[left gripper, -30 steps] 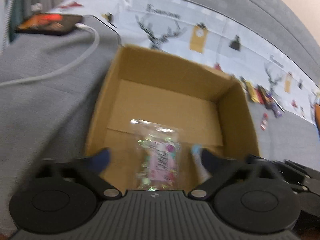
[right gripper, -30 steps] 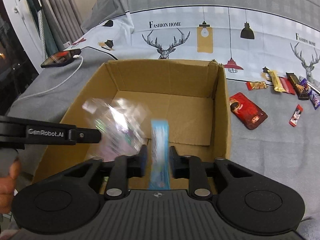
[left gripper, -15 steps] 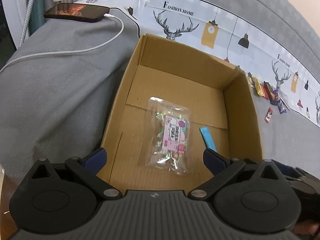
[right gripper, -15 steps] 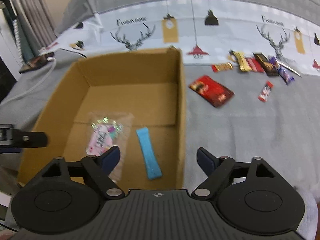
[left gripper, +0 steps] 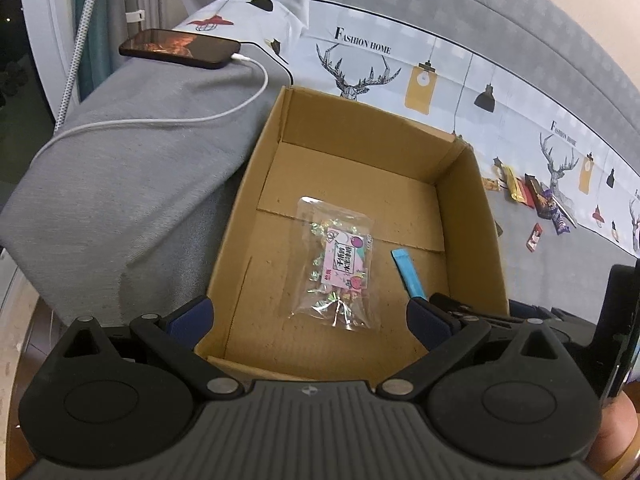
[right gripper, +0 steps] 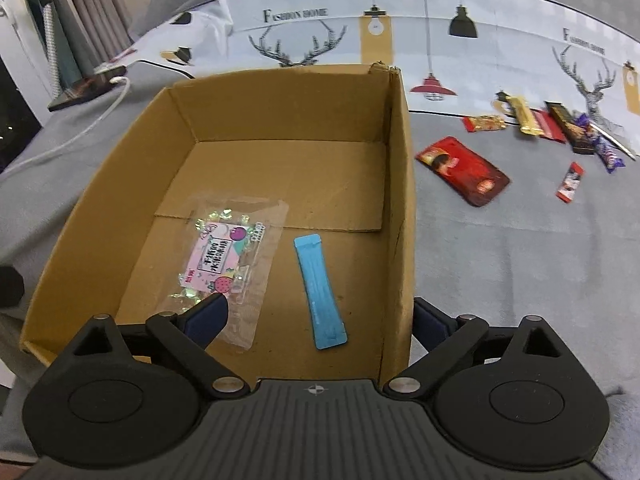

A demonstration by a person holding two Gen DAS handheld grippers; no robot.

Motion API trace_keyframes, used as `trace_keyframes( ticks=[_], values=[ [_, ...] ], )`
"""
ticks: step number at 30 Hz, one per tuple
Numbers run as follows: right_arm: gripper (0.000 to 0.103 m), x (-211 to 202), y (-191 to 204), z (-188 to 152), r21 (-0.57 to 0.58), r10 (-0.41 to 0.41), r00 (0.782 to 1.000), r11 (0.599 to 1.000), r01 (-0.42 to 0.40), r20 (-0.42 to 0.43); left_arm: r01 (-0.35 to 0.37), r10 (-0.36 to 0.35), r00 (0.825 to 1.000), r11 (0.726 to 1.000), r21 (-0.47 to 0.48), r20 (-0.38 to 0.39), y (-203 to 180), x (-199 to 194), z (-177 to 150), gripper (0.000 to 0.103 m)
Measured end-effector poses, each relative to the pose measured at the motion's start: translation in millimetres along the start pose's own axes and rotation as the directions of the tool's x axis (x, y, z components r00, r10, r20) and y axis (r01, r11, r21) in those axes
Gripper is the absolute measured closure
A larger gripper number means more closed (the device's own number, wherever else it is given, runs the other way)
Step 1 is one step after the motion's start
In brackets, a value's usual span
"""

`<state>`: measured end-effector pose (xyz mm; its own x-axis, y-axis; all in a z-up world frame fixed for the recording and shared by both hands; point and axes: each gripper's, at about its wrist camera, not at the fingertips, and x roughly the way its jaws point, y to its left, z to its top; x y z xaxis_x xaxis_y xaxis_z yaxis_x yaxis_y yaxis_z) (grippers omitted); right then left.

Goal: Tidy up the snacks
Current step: 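Move both tools back toward the snacks on the bed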

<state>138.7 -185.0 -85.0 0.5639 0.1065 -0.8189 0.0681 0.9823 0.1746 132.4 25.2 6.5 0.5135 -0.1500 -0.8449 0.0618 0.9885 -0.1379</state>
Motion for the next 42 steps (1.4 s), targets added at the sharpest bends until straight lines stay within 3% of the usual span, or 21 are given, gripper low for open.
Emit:
trace_keyframes(
  ticks=[4, 11, 19, 24, 28, 33, 37, 42],
  values=[
    [0.006, -0.4, 4.4, 6.1, -0.014, 0.008, 1.0, 1.0, -0.008, 0.008, -0.007, 0.007, 1.0, 1.0, 0.006, 0.018, -7.5, -6.0, 4.9, 0.0],
    [0.007, -45.7, -43.0, 7.7, 0.083, 0.032, 0.995, 0.996, -0.04, 0.09, 0.038, -0.041, 0.999, 0.995, 0.089, 0.035, -64.7, -6.6, 20.6, 0.0],
    [0.005, -116.9, -140.1, -1.1, 0.207, -0.127, 0.965, 0.975, 0.079, 0.231, 0.161, -0.162, 0.987, 0.974, 0.16, -0.006, -179.4, 13.0, 42.1, 0.0],
    [0.004, -134.3, -198.9, -10.4, 0.26, -0.22, 0.941, 0.954, 0.152, 0.257, 0.204, -0.196, 0.978, 0.972, 0.117, -0.075, -252.0, 63.7, 62.5, 0.0],
    [0.004, -133.6, -243.3, -9.1, 0.298, -0.266, 0.93, 0.936, 0.186, 0.255, 0.212, -0.202, 0.963, 0.976, 0.04, -0.179, -292.9, 123.2, 79.6, 0.0],
    [0.004, -108.0, -299.4, 14.1, 0.303, -0.327, 0.912, 0.92, 0.248, 0.247, 0.119, -0.128, 0.964, 0.991, -0.053, -0.232, -322.1, 204.4, 98.0, 0.0],
    [0.004, -69.8, -335.1, 44.9, 0.307, -0.356, 0.906, 0.91, 0.28, 0.229, 0.056, -0.098, 0.942, 0.989, -0.136, -0.322, -325.9, 265.8, 106.6, 0.001],
    [0.004, -12.4, -370.9, 84.8, 0.273, -0.375, 0.903, 0.909, 0.314, 0.208, -0.009, -0.043, 0.94, 0.989, -0.151, -0.338, -330.2, 316.2, 115.7, 0.001]
  ],
)
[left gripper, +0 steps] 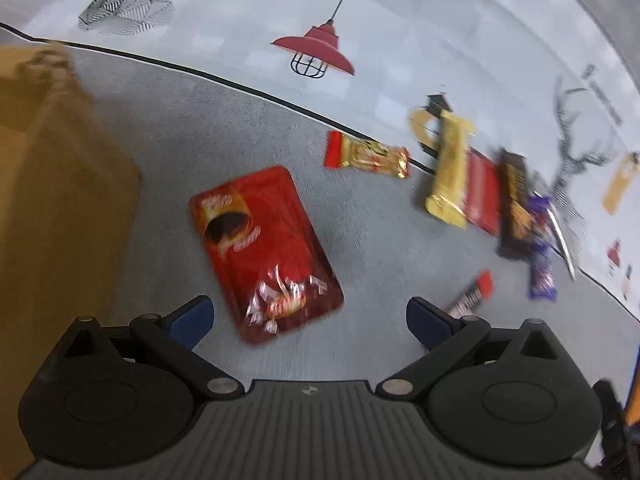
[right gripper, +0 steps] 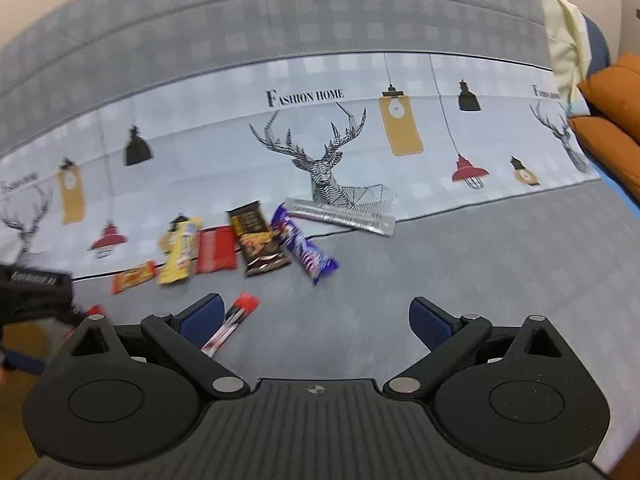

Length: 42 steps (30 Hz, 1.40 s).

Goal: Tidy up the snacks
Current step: 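Move both tools back toward the snacks on the bed, then grasp the red pouch with the left gripper while the right grasps the dark chocolate bar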

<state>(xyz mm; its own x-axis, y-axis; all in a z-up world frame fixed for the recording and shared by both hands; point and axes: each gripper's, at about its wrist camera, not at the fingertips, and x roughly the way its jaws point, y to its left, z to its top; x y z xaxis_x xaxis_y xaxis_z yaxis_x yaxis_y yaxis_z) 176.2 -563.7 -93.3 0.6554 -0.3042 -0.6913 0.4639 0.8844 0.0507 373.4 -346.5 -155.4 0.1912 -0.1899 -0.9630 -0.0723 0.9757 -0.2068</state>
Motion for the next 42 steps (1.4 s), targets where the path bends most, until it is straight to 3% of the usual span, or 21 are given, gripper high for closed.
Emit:
trace_keyframes(
  ticks=[5, 9, 17, 22, 25, 27, 28, 29, 31, 33, 35, 37, 42],
  values=[
    [0.004, 64.6, 8.7, 19.7, -0.031, 0.072, 0.997, 0.997, -0.072, -0.011, -0.043, 0.042, 0.999, 0.998, -0.045, -0.015, 1.3, 33.1, 16.0, 0.001],
    [0.006, 109.8, 30.4, 21.9, -0.132, 0.164, 0.985, 0.977, -0.169, -0.046, -0.089, 0.09, 0.996, 0.994, -0.062, 0.009, 3.5, 46.1, 18.8, 0.0],
    [0.01, 185.9, 55.3, 26.9, -0.202, 0.127, 0.986, 0.968, -0.148, -0.111, -0.15, 0.149, 0.987, 0.989, 0.015, 0.051, -2.4, 51.4, 22.1, 0.0],
    [0.01, 206.3, 53.5, 40.2, -0.167, 0.105, 0.991, 0.979, -0.119, -0.087, -0.174, 0.172, 0.983, 0.985, 0.016, 0.071, -4.6, 52.9, 27.2, 0.0],
    [0.009, 220.1, 59.1, 43.2, -0.202, 0.068, 0.992, 0.975, -0.088, -0.103, -0.173, 0.17, 0.982, 0.985, 0.025, 0.078, -6.6, 52.8, 29.9, 0.0],
    [0.019, 223.0, 59.8, 42.1, -0.201, 0.059, 0.994, 0.977, -0.076, -0.09, -0.166, 0.163, 0.983, 0.986, 0.03, 0.083, -3.4, 48.7, 28.3, 0.005],
    [0.037, 221.5, 60.2, 42.0, -0.201, 0.06, 0.995, 0.977, -0.075, -0.081, -0.173, 0.168, 0.98, 0.984, 0.033, 0.104, -2.6, 44.5, 26.4, 0.016],
    [0.046, 217.8, 62.7, 40.7, -0.217, 0.059, 0.996, 0.973, -0.073, -0.069, -0.171, 0.165, 0.978, 0.984, 0.039, 0.128, -1.5, 38.4, 23.3, 0.023],
    [0.049, 207.1, 69.1, 34.6, -0.26, 0.036, 0.998, 0.964, -0.049, -0.056, -0.137, 0.123, 0.981, 0.987, 0.088, 0.15, 0.0, 30.0, 16.2, 0.038],
    [0.053, 193.5, 71.3, 25.9, -0.276, 0.021, 0.998, 0.961, -0.035, -0.054, -0.113, 0.095, 0.985, 0.986, 0.122, 0.146, 2.5, 25.4, 8.2, 0.043],
    [0.067, 173.0, 71.0, 17.5, -0.284, 0.023, 0.999, 0.958, -0.031, -0.032, -0.085, 0.067, 0.989, 0.986, 0.141, 0.129, 4.2, 23.7, -2.9, 0.045],
    [0.071, 151.5, 67.5, 9.8, -0.27, 0.024, 0.999, 0.962, -0.032, -0.034, -0.068, 0.051, 0.993, 0.984, 0.163, 0.109, 7.9, 17.2, -17.4, 0.046],
    [0.072, 112.7, 50.0, -13.5, -0.196, 0.037, 0.996, 0.979, -0.051, -0.078, -0.05, 0.035, 0.997, 0.97, 0.239, 0.069, 10.9, 8.6, -54.5, 0.046]
  ],
)
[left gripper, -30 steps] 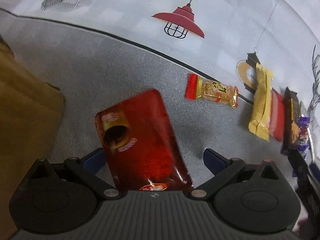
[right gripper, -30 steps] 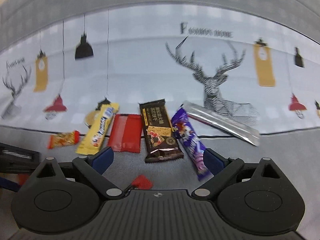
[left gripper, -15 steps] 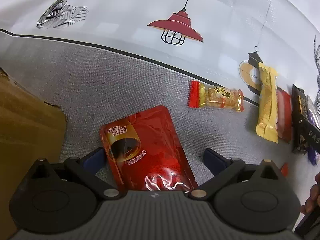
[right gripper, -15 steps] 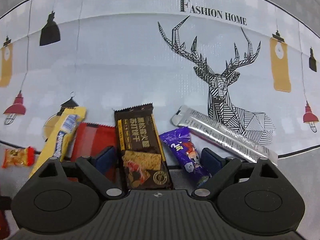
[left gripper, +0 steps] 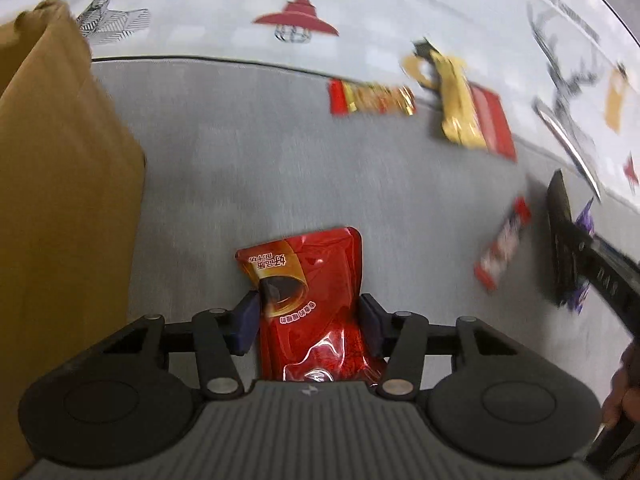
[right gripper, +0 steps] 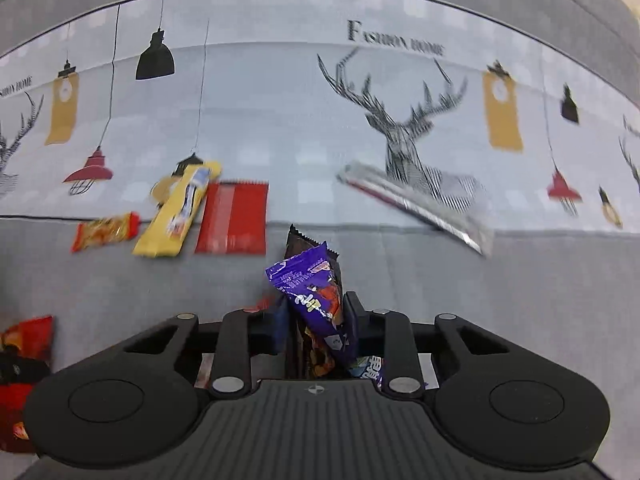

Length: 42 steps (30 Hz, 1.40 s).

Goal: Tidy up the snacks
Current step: 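Grasp the red pouch with the left gripper while the right grasps the dark chocolate bar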

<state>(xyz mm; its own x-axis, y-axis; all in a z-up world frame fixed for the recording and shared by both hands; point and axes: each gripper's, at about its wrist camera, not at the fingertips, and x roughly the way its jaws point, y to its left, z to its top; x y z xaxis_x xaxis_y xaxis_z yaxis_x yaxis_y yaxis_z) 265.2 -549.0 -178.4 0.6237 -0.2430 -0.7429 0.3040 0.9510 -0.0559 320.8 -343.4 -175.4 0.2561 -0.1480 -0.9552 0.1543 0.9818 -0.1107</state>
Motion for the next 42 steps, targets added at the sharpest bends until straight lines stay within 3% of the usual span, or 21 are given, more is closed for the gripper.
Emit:
trace_keyframes(
  ticks=[3, 4, 5, 7, 10, 12, 14, 22, 29, 37, 40, 42],
  values=[
    [0.072, -14.2, -10.2, -13.8, 0.02, -0.029, 1.0, 0.999, 0.029, -0.013, 0.002, -0.002, 1.0, 0.999, 0.039, -0.01, 1.9, -2.9, -12.9, 0.045],
    [0.063, -16.6, -18.1, -16.8, 0.053, -0.031, 0.999, 0.998, 0.032, -0.028, 0.001, -0.001, 1.0, 0.999, 0.046, -0.01, 2.2, -3.1, -15.7, 0.045],
    [0.043, -18.5, -25.3, -18.9, 0.083, -0.038, 0.998, 0.996, 0.041, -0.044, -0.001, 0.001, 1.0, 0.999, 0.051, -0.01, 2.2, -4.7, -17.6, 0.045],
    [0.026, -23.6, -48.5, -22.9, 0.191, -0.091, 0.994, 0.976, 0.102, -0.064, 0.0, 0.001, 1.0, 0.999, 0.053, -0.015, 3.0, -5.1, -16.5, 0.045],
    [0.026, -32.9, -76.6, -22.7, 0.294, -0.122, 0.991, 0.947, 0.134, -0.058, 0.003, -0.002, 1.0, 0.999, 0.054, -0.019, 3.9, -5.8, -15.6, 0.045],
    [0.025, -38.7, -85.3, -21.4, 0.311, -0.163, 0.986, 0.936, 0.165, -0.033, 0.001, 0.0, 1.0, 0.998, 0.061, -0.018, 0.6, -0.6, -10.4, 0.044],
    [0.025, -41.5, -87.1, -20.1, 0.313, -0.149, 0.989, 0.939, 0.146, -0.015, -0.001, 0.002, 1.0, 0.998, 0.07, -0.014, -0.9, 0.5, -9.6, 0.044],
    [0.025, -33.3, -41.8, -26.6, 0.115, -0.016, 1.0, 0.993, 0.015, 0.007, 0.0, 0.001, 1.0, 0.997, 0.083, -0.009, -1.3, 0.4, -9.6, 0.042],
    [0.021, -10.9, -46.6, -17.6, 0.106, -0.081, 0.997, 0.991, 0.079, 0.006, -0.005, 0.005, 1.0, 0.995, 0.096, -0.001, -3.5, 1.2, -11.4, 0.039],
    [0.023, 12.2, -26.4, -32.5, -0.033, 0.114, 0.989, 0.992, -0.118, -0.095, -0.004, 0.004, 1.0, 0.995, 0.103, 0.004, -3.8, 1.5, -12.4, 0.037],
    [0.024, 11.4, -23.6, -33.4, -0.024, 0.102, 0.991, 0.994, -0.104, -0.084, -0.006, 0.005, 1.0, 0.994, 0.11, 0.008, -4.8, 1.6, -13.1, 0.035],
    [0.021, 15.1, -28.1, -32.6, 0.015, 0.053, 0.995, 0.999, -0.052, -0.08, -0.008, 0.007, 1.0, 0.993, 0.116, 0.01, -6.0, 2.0, -13.3, 0.035]
  ],
)
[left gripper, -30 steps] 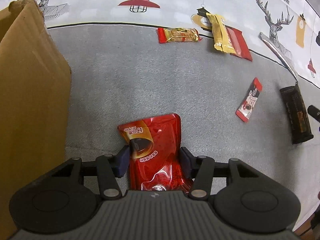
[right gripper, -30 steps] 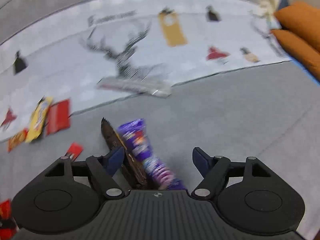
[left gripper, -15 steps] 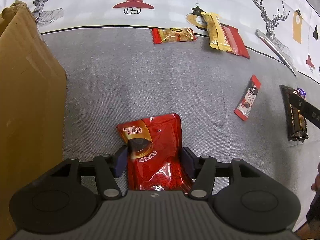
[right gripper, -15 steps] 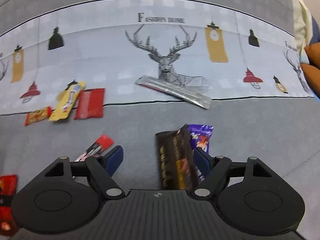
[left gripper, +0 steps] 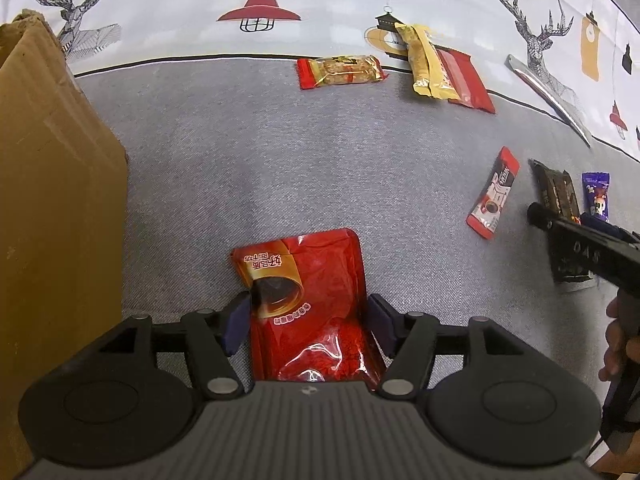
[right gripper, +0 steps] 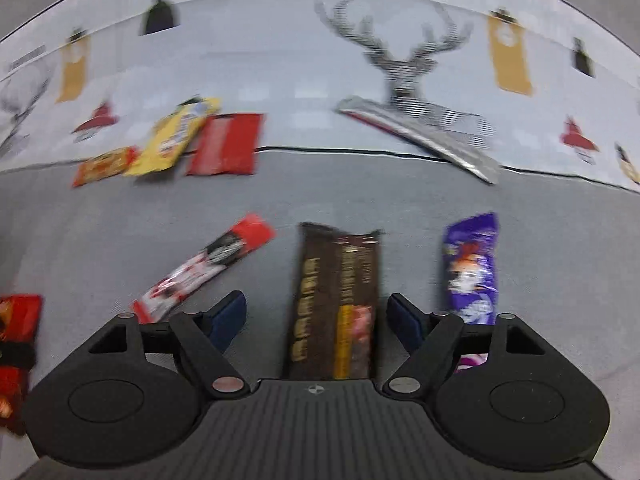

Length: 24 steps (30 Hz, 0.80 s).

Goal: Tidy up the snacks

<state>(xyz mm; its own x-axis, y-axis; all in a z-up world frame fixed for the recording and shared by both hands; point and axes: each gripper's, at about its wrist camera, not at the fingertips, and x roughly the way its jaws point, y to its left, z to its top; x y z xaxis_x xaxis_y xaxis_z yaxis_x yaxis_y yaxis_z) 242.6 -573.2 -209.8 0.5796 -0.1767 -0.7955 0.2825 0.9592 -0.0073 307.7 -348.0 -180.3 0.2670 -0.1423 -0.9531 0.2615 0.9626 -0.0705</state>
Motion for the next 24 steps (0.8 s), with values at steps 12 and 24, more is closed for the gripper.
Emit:
trace_keyframes(
  ticks=[12, 24],
  values=[
    [0.061, -36.7, 17.5, -12.7, 0.078, -0.042, 0.998, 0.996, 0.038, 0.045, 0.066, -0.069, 0.996, 0.997, 0.048, 0.062, -2.1, -43.2, -4.6, 0.049],
    [0.061, -180.8, 54.3, -35.0, 0.205, 0.036, 0.983, 0.976, -0.074, 0.181, 0.186, -0.204, 0.964, 0.976, 0.116, 0.171, 27.8, -157.6, -47.7, 0.049]
  ],
)
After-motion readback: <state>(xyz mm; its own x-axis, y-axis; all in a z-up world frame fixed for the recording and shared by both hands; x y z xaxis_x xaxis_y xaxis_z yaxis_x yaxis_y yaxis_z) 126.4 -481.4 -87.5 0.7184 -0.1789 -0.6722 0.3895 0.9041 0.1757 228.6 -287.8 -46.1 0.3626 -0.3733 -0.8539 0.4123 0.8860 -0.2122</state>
